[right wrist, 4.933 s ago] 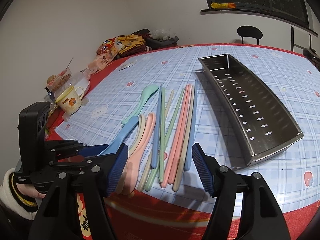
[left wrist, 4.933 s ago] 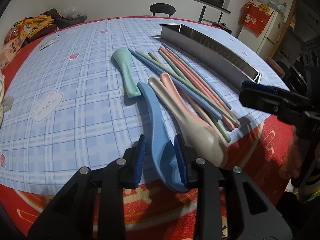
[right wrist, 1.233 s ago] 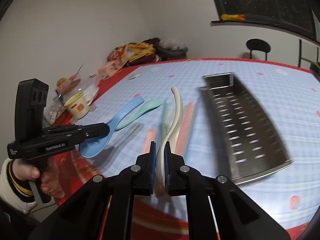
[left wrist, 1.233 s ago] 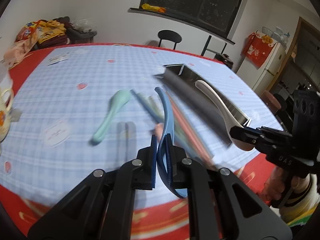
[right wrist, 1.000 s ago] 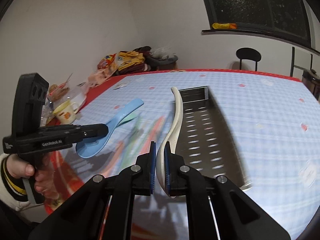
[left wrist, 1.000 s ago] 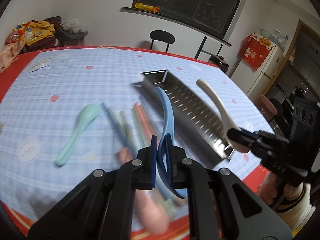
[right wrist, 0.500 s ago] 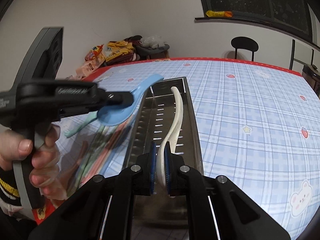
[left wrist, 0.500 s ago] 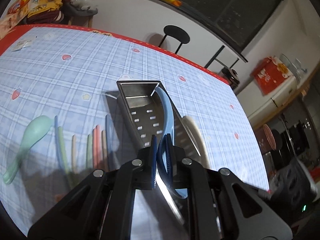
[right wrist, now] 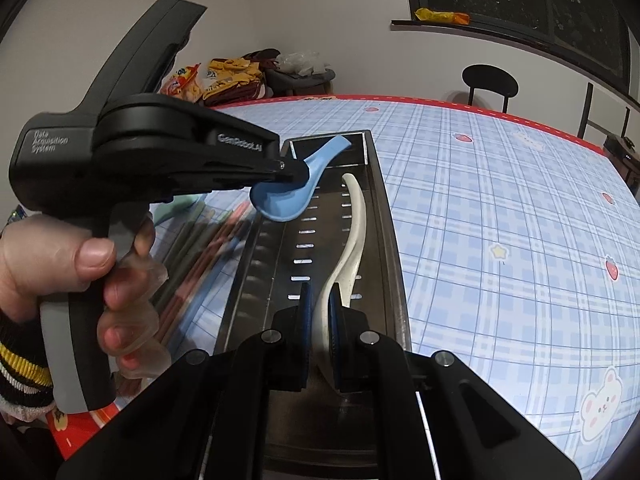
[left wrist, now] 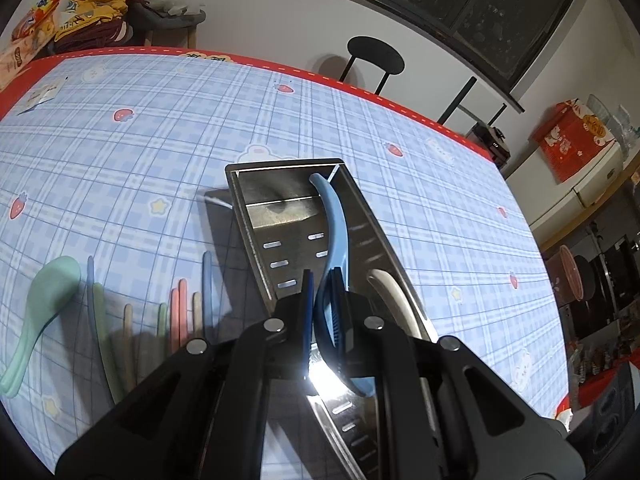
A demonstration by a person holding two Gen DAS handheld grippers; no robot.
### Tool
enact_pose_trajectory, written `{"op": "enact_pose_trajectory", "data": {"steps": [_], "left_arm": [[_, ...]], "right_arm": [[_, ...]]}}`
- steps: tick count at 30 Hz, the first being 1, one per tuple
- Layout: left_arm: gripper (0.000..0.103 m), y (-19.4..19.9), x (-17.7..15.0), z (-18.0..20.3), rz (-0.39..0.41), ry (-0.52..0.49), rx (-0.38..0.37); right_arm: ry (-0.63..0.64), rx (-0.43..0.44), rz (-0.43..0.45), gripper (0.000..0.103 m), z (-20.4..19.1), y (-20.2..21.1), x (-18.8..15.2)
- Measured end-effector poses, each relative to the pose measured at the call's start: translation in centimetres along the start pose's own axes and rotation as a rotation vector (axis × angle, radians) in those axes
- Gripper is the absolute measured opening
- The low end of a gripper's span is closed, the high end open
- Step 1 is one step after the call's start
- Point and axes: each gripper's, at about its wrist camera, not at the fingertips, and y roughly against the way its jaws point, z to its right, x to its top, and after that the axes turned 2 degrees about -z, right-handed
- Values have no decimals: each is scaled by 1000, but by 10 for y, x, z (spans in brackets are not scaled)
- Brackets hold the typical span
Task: Organize utensils
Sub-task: 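Carry the blue and cream spoons over the steel tray with both tools, then open both tools to drop the spoons into the steel tray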
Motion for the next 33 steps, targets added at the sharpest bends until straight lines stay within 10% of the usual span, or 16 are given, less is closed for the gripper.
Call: {"op": "enact_pose_trajectory", "data": {"steps": [17, 27, 30, 33], "left_arm": [[12, -11, 9, 6, 11, -52, 32], [64, 76, 14, -7, 187, -217, 64], [91, 105, 7, -16, 237, -284, 108], [93, 133, -5, -27, 273, -347, 133]], "right_arm": [[-15, -18, -2, 12, 1, -1, -2], [-31, -24, 177, 83, -8, 50, -1], [-83, -37, 216, 88, -8, 65, -4], [-127, -27, 239, 88, -8, 74, -8]]}}
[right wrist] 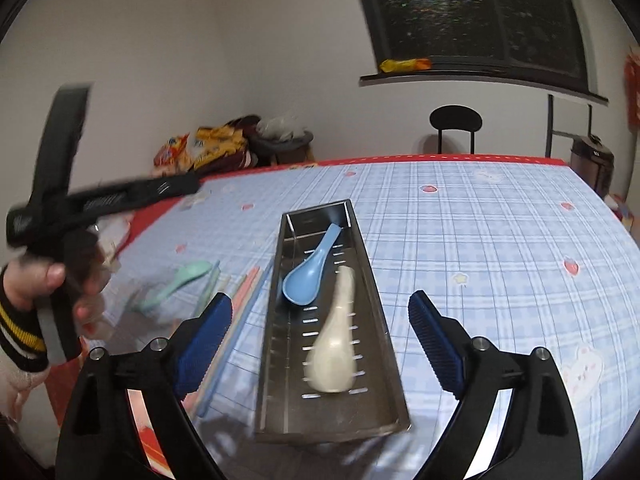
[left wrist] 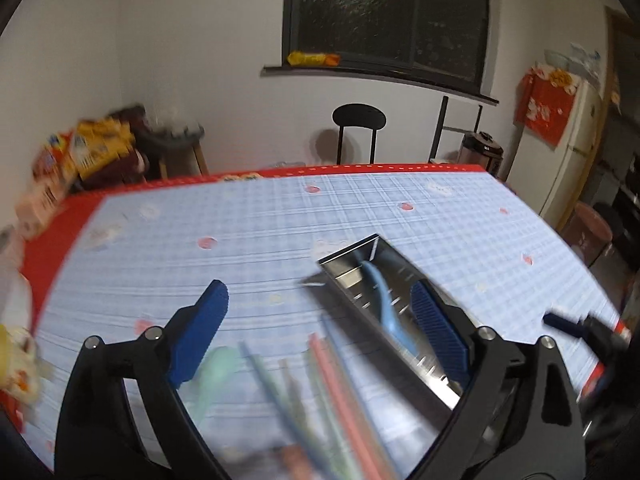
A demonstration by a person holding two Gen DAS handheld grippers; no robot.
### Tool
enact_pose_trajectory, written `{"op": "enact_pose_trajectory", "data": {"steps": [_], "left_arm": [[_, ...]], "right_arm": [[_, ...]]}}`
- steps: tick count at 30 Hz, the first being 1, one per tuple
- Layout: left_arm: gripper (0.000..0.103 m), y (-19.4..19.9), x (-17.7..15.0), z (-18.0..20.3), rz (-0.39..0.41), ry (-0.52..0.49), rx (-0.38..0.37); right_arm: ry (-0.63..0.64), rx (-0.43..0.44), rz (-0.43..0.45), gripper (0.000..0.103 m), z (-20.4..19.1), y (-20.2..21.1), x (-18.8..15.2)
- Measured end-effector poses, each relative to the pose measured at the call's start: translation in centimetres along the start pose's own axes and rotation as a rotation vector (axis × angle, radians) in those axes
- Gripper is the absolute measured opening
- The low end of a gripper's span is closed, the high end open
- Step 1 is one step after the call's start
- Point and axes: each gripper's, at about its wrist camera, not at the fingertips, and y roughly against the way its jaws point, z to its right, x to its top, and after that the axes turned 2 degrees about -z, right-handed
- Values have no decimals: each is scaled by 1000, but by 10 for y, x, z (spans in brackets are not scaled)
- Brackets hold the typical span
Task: Organize utensils
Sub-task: 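Open both tools to drop the spoons into the steel tray, then close the right tool on the pink spoon handle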
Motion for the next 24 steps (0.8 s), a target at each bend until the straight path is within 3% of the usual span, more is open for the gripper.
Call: {"op": "enact_pose_trajectory", "data": {"steps": [6, 12, 18, 24], "left_arm": [[93, 46, -31, -24, 32, -85, -12], [97, 74, -70, -51, 54, -122, -36], [97, 85, -108, -88, 48, -78, -102], [97, 81, -141, -110, 12, -53, -119]], "right_arm": [[-89, 48, 31, 88, -7, 15, -6], [-78, 48, 30, 88, -32, 19, -15], [-50, 79, -40, 88, -66, 4, -28], [-28, 128, -151, 88, -102, -21, -49]]}}
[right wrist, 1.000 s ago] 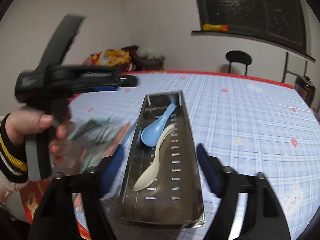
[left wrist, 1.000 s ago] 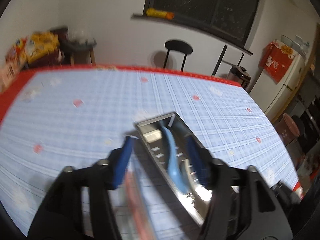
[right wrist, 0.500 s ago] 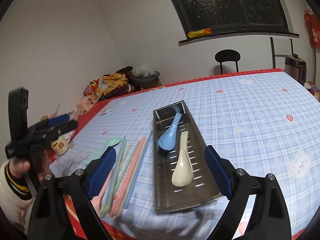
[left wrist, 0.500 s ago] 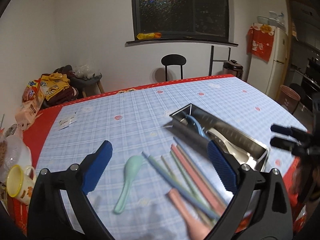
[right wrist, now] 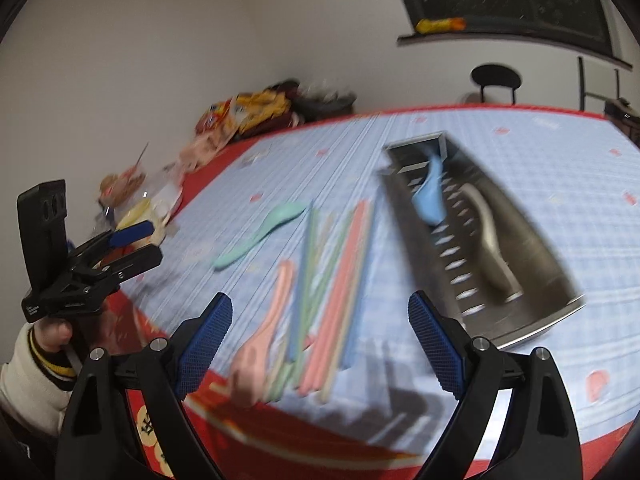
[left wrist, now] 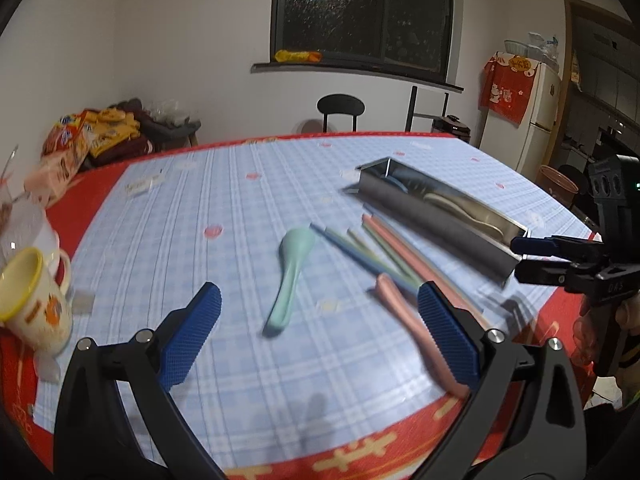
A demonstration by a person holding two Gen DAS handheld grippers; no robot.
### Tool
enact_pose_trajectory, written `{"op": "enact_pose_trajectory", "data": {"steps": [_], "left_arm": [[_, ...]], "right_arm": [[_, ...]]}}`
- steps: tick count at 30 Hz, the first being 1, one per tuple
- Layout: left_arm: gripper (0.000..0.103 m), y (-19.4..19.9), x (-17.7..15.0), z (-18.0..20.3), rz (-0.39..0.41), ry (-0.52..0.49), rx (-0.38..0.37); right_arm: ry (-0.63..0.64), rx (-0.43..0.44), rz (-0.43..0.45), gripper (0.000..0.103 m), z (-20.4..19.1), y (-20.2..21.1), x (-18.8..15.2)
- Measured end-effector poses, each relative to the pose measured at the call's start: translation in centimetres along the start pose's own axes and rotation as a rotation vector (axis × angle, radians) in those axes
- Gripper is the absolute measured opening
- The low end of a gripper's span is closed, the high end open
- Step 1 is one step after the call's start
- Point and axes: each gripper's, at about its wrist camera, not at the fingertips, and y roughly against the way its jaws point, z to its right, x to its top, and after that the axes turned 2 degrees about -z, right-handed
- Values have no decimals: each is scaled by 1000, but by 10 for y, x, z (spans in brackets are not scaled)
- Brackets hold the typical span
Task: Organize utensils
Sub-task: 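Close the right tool on the pink spoon handle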
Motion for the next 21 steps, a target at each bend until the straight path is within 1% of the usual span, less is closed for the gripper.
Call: {"op": "enact_pose_trajectory", "data": {"steps": [1, 4, 8, 10, 11, 12, 13, 14, 15, 17, 21], "left_arm": [[97, -1, -3, -2, -5, 4, 1], [97, -3, -12, -10, -16, 19, -2], [97, -1, -18, -17, -10, 33, -24], [97, -1, -21, -18, -11, 43, -41], [97, -3, -21, -18, -12, 47, -48], [97, -5, -21, -18, -15, 48, -56], [97, -7, -21, -16, -18, 46, -55], [97, -9, -20, -15, -21, 43, -47], [97, -12, -19, -14, -26, 38, -37], [97, -15, -17, -16, -31, 36, -30], [96, -18, -18, -21, -29, 57, -50]], "right_arm": [[5, 5, -17, 88, -6, -5, -1], [21, 15, -42, 81, -20, -15, -4], [54, 39, -99, 66, -38, -28, -9], [74, 26, -120, 61, -43, -33, -11], [72, 20, -124, 56, -42, -35, -12], [68, 14, -127, 48, -42, -36, -12], [63, 4, -130, 43, -40, -38, -11], [58, -12, -134, 33, -38, -39, -10], [54, -20, -140, 27, -35, -40, -9], [48, -7, -153, 21, -34, -41, -9], [64, 32, -201, 20, -46, -48, -14]]}}
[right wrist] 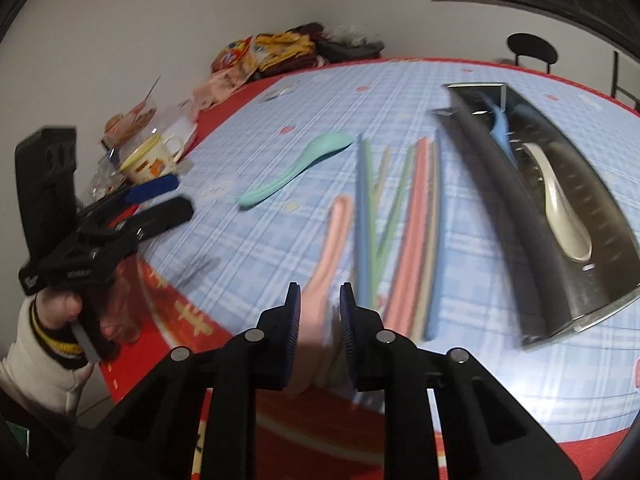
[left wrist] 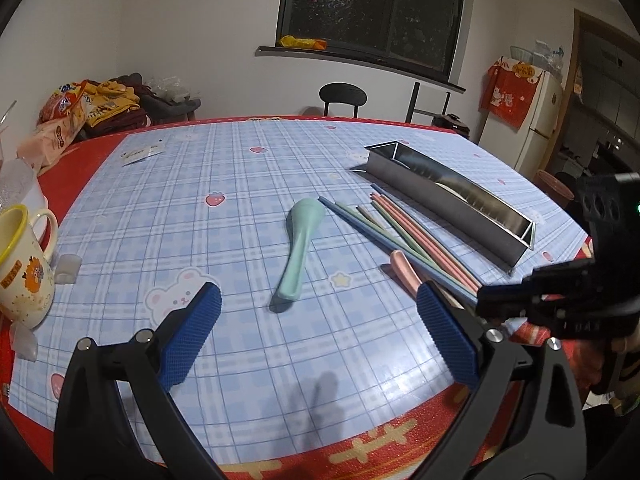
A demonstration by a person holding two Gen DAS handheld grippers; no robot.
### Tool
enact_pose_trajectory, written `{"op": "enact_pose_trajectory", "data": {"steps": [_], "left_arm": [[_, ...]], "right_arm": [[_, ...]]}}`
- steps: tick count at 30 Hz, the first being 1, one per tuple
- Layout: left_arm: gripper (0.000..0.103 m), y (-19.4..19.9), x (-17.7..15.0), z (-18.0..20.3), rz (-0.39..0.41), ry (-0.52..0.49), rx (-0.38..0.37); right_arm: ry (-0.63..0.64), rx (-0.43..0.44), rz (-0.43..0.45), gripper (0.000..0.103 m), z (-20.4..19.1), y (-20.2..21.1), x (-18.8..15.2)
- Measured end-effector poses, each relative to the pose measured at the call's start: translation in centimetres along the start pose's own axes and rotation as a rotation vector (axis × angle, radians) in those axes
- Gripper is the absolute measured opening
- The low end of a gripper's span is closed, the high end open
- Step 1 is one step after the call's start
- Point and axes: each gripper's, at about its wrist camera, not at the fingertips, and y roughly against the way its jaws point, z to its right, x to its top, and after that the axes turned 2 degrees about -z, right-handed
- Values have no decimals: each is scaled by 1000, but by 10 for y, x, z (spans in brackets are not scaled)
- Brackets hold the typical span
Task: Organize utensils
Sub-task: 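Close the right tool on the pink spoon handle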
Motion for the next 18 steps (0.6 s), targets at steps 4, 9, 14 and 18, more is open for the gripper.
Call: {"op": "enact_pose_trajectory", "data": {"steps": [4, 9, 14, 18], "left_arm": [[96, 0, -5, 4, -12, -16, -22], [96, -2, -11, 11, -23, -38, -41], [96, -4, -13, 6, -21, -14, -57], [96, -2, -16, 4, -22, 2, -68]], "right_arm": [[-23, 29, -32, 21, -4, -2, -8], [-39, 22, -52, 29, -7, -6, -15], [-51, 28, -65, 33, -8, -12, -14], [-42, 19, -68, 34, -13, -17, -12]]}}
